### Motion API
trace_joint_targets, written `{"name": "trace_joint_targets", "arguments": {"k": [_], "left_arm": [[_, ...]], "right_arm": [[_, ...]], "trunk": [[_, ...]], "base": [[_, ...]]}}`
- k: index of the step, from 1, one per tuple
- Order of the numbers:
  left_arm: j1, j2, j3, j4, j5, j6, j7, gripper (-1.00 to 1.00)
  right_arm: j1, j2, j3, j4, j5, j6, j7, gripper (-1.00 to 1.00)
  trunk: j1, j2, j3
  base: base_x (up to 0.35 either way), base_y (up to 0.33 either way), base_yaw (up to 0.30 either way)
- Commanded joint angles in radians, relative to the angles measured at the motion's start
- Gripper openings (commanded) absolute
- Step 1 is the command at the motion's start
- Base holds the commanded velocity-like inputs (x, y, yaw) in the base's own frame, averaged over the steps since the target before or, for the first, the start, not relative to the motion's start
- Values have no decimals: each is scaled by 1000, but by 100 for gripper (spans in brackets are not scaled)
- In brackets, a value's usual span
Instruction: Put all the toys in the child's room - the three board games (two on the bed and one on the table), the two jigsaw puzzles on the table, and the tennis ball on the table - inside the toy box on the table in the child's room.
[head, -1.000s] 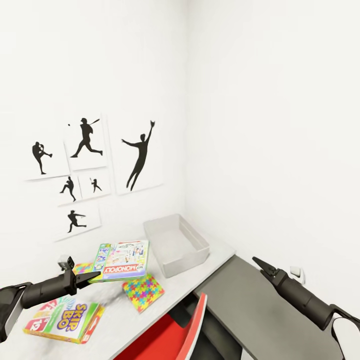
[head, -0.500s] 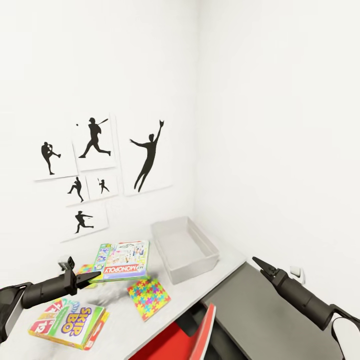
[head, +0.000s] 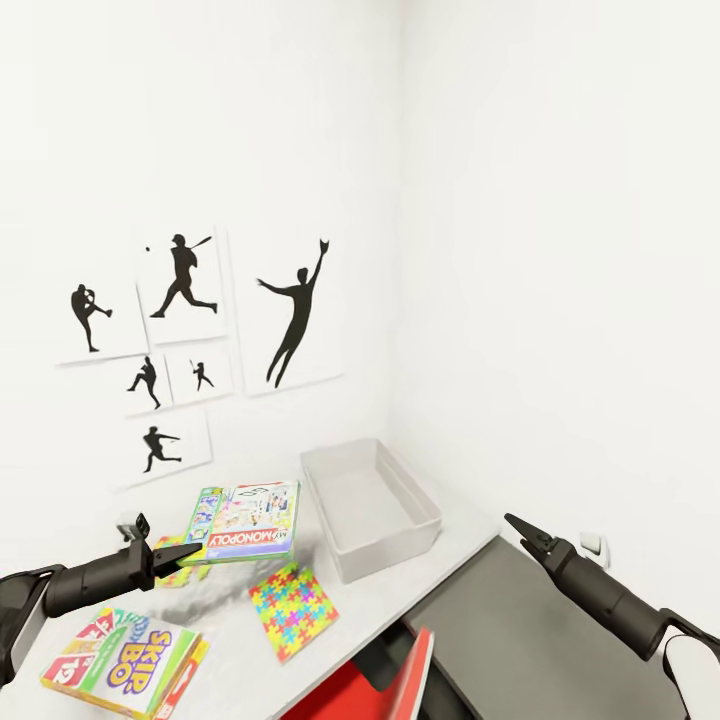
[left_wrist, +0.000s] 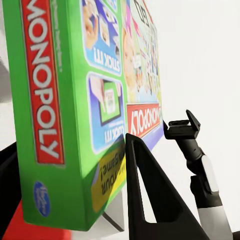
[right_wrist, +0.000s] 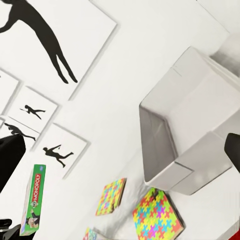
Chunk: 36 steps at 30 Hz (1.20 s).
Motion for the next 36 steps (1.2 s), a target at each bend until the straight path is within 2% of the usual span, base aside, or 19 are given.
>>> {"name": "trace_joint_targets", "arguments": {"k": [1, 36], "left_arm": [[0, 0, 0, 0, 0, 10, -4, -100], [0, 0, 1, 0, 0, 10, -4, -100]], "right_arm": [[-1, 0, -2, 0, 1, 6, 4, 100], [-1, 0, -2, 0, 1, 7, 4, 100]], "trunk": [[1, -1, 0], [1, -1, 0]], "base": [[126, -1, 1], [17, 0, 0]]}}
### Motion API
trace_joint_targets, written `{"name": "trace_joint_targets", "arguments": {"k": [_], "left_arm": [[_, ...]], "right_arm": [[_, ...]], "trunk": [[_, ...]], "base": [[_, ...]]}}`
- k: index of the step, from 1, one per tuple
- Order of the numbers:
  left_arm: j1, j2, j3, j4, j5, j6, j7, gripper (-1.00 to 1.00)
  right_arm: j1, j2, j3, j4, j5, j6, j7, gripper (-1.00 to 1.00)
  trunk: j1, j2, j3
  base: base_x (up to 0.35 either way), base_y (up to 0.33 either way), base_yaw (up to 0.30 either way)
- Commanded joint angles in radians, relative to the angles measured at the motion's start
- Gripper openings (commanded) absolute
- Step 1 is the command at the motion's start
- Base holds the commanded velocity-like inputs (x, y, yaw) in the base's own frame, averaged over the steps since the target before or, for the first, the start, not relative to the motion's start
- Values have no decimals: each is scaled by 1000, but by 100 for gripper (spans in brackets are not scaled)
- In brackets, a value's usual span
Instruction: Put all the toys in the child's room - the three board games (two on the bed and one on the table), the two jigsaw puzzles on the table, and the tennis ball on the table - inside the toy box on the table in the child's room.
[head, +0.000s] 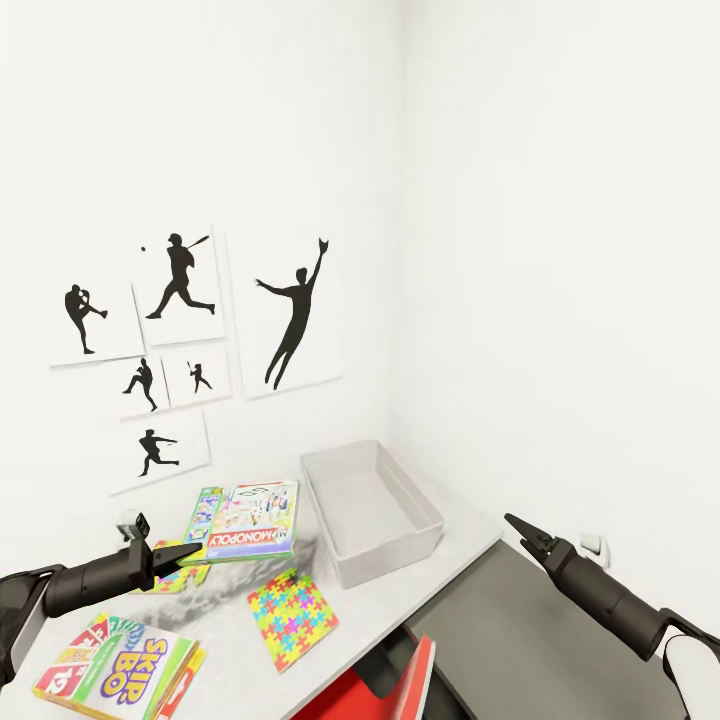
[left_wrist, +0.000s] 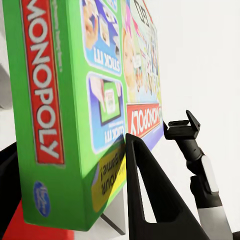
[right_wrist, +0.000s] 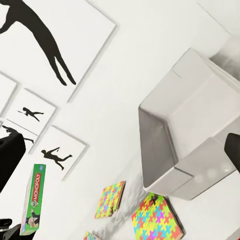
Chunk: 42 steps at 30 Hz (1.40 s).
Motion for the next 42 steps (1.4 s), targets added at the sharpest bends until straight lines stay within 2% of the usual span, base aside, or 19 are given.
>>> {"name": "trace_joint_targets", "arguments": {"k": [1, 12, 15, 17, 18, 19, 21, 23, 24, 26, 27, 28, 29, 30, 31, 34, 35, 38, 42], "left_arm": [[0, 0, 0, 0, 0, 10, -4, -100], [-2, -3, -1, -13, -1, 22, -4, -100], [-20, -20, -3, -49, -5, 34, -4, -100], [-64, -42, -5, -69, -7, 54, -3, -100], [-89, -53, -6, -74, -9, 65, 22, -100], [-125, -73, -8, -79, -9, 78, 74, -100], [-159, -93, -8, -81, -9, 85, 131, -100], [-213, -132, -13, -82, -9, 92, 217, -100], [-222, -144, -16, -82, -9, 94, 235, -100], [-258, -192, -36, -79, -10, 100, 318, -100], [-268, -204, -42, -78, -10, 101, 342, -100], [-297, -233, -58, -76, -10, 104, 421, -100], [-312, -250, -65, -75, -9, 105, 472, -100], [-323, -268, -70, -74, -9, 105, 521, -100], [-327, -277, -71, -74, -8, 106, 543, -100], [-338, -342, -76, -71, -8, 105, 669, -100], [-339, -354, -77, -70, -8, 104, 689, -100], [-341, -417, -79, -69, -9, 98, 806, -100], [-342, -461, -79, -67, -9, 93, 892, -100]], "right_arm": [[-1, 0, -2, 0, 1, 6, 4, 100], [-1, -4, -2, 0, 1, 6, 4, 100], [-1, -4, -2, 0, 1, 6, 4, 100], [-1, -7, -2, 0, 1, 6, 4, 100], [-1, -8, -2, 0, 1, 6, 4, 100], [-1, -8, -2, 0, 1, 6, 4, 100], [-1, -9, -2, 0, 1, 6, 4, 100], [-1, -9, -2, 0, 1, 6, 4, 100], [-1, -9, -2, 0, 1, 6, 4, 100], [-1, -10, -2, 0, 1, 6, 4, 100], [-1, -10, -2, 0, 1, 6, 4, 100], [-1, -11, -2, 0, 1, 6, 4, 100], [-1, -11, -2, 0, 1, 6, 4, 100], [-1, -11, -2, 0, 1, 6, 4, 100], [-1, -12, -2, 0, 1, 6, 4, 100], [-1, -12, -2, 0, 1, 6, 4, 100], [-1, -12, -2, 0, 1, 6, 4, 100], [-1, -12, -2, 0, 1, 6, 5, 100], [-1, -13, -3, 0, 1, 6, 5, 100]], "trunk": [[0, -1, 0], [0, -1, 0], [0, -1, 0], [0, -1, 0], [0, -1, 0], [0, -1, 0], [0, -1, 0], [0, -1, 0], [0, -1, 0], [0, -1, 0], [0, -1, 0], [0, -1, 0], [0, -1, 0], [0, -1, 0], [0, -1, 0], [0, -1, 0], [0, -1, 0], [0, -1, 0], [0, -1, 0]], "base": [[0, 0, 0], [0, 0, 0], [0, 0, 0], [0, 0, 0], [0, 0, 0], [0, 0, 0], [0, 0, 0], [0, 0, 0], [0, 0, 0], [0, 0, 0], [0, 0, 0], [0, 0, 0], [0, 0, 0], [0, 0, 0], [0, 0, 0], [0, 0, 0], [0, 0, 0], [0, 0, 0], [0, 0, 0]]}}
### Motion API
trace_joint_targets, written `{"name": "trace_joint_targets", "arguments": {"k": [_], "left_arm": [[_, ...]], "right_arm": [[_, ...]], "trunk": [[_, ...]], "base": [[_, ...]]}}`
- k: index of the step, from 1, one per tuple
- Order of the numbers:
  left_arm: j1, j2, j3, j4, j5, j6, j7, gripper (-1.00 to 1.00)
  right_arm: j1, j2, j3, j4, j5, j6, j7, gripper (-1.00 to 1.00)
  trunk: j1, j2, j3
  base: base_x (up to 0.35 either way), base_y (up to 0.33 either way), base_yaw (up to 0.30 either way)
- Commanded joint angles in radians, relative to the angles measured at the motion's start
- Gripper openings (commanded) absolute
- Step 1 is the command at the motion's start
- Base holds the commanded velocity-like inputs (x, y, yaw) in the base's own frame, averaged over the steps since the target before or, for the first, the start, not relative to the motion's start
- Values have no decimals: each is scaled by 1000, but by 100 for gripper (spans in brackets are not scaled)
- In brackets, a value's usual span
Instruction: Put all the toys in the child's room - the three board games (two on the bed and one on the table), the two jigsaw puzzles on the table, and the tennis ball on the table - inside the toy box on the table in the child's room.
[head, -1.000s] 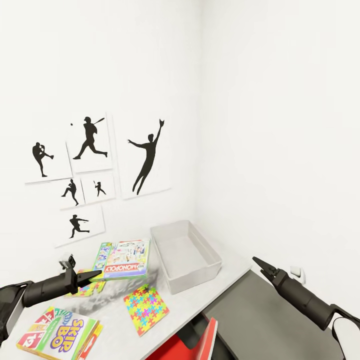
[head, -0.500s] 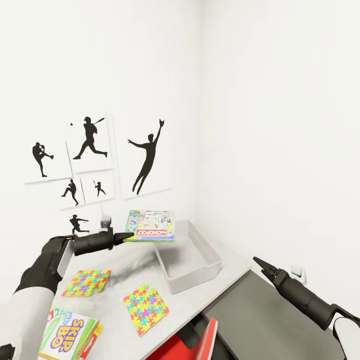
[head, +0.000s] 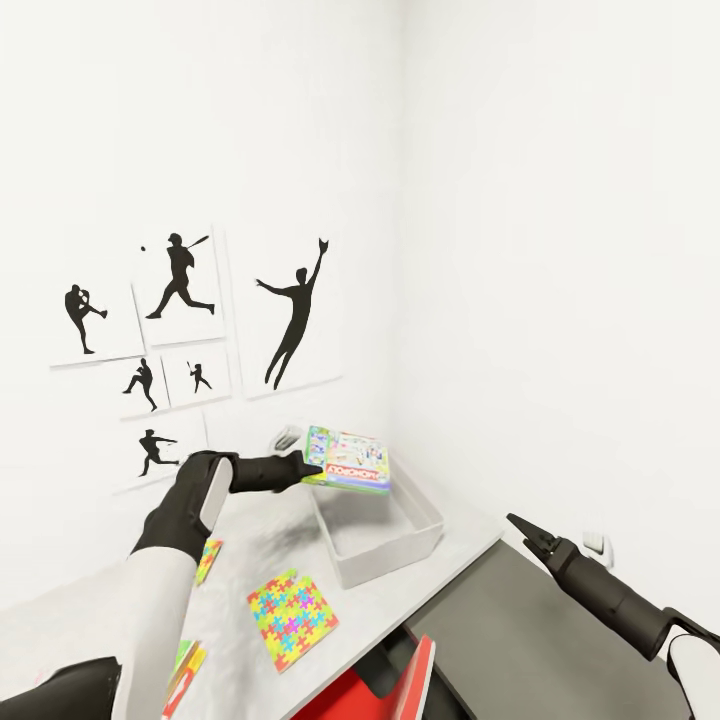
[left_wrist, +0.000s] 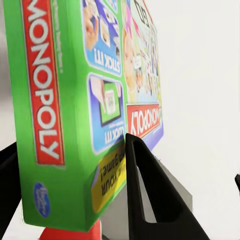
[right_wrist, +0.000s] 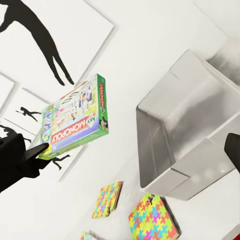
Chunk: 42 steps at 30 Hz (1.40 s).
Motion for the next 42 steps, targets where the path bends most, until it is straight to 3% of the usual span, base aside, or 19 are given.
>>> {"name": "trace_joint_targets", "arguments": {"k": [1, 11, 16, 27, 35, 42], "left_arm": [[-1, -14, 4, 3, 4, 5, 19, -100], [-1, -66, 4, 85, 2, -72, 63, -100], [-1, -70, 4, 105, 3, -114, 77, -100], [-1, -71, 4, 109, 3, -130, 119, -100], [-1, -104, 2, 114, 5, -150, 123, -100], [-1, -104, 2, 140, 8, -157, 123, -100]], "right_arm": [[-1, 0, -2, 0, 1, 6, 4, 100], [-1, -2, -7, 0, 3, 6, 50, 100], [-1, -3, -12, 0, 3, 6, 69, 100], [-1, -4, -14, 0, 3, 6, 72, 100], [-1, -4, -14, 0, 2, 6, 72, 100], [-1, -4, -14, 0, 2, 6, 73, 100]], "trunk": [[0, -1, 0], [0, -1, -1], [0, -1, -6], [0, -1, -24], [0, -1, -37], [0, -1, -48]], "base": [[0, 0, 0], [0, 0, 0], [0, 0, 0], [0, 0, 0], [0, 0, 0], [0, 0, 0]]}}
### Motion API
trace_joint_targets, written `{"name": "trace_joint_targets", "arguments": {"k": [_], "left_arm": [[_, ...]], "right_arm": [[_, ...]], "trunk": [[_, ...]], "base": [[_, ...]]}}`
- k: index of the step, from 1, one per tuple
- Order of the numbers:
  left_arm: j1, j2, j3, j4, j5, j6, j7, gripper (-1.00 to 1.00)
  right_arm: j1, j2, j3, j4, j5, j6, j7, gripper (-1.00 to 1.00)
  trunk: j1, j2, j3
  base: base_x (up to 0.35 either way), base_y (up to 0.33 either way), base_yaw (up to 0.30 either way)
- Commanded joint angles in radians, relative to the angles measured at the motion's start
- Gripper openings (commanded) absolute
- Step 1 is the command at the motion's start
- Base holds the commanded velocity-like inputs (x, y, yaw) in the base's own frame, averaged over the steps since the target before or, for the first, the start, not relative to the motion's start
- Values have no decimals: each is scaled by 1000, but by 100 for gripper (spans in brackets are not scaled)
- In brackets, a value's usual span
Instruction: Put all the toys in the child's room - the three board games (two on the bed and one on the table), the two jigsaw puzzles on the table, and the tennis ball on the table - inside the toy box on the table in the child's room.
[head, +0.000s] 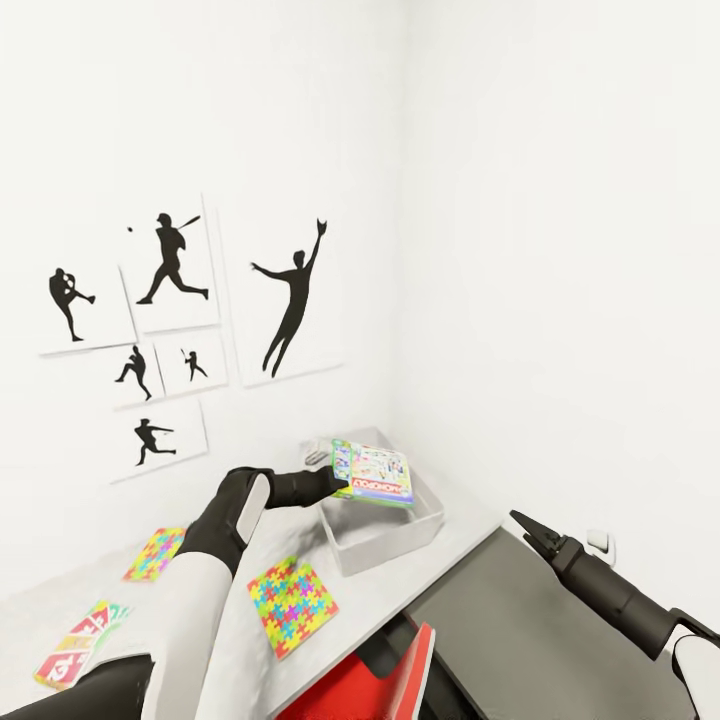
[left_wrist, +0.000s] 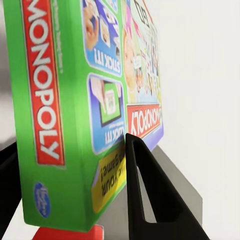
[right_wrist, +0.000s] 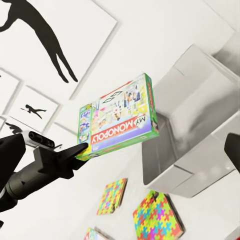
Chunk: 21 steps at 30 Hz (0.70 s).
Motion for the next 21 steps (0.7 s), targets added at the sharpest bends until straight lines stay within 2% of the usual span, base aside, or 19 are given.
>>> {"name": "trace_joint_targets", "arguments": {"k": [1, 16, 21], "left_arm": [[0, -1, 5, 1, 5, 6, 0, -100], [0, -1, 5, 2, 10, 5, -1, -100], [0, -1, 6, 2, 27, 7, -2, -100]], "right_arm": [[-1, 0, -2, 0, 0, 6, 3, 100], [-1, -1, -3, 0, 0, 6, 4, 100], [-1, -1, -4, 0, 0, 6, 4, 100]], "trunk": [[0, -1, -2], [0, -1, -27], [0, -1, -35]], "base": [[0, 0, 0], [0, 0, 0], [0, 0, 0]]}}
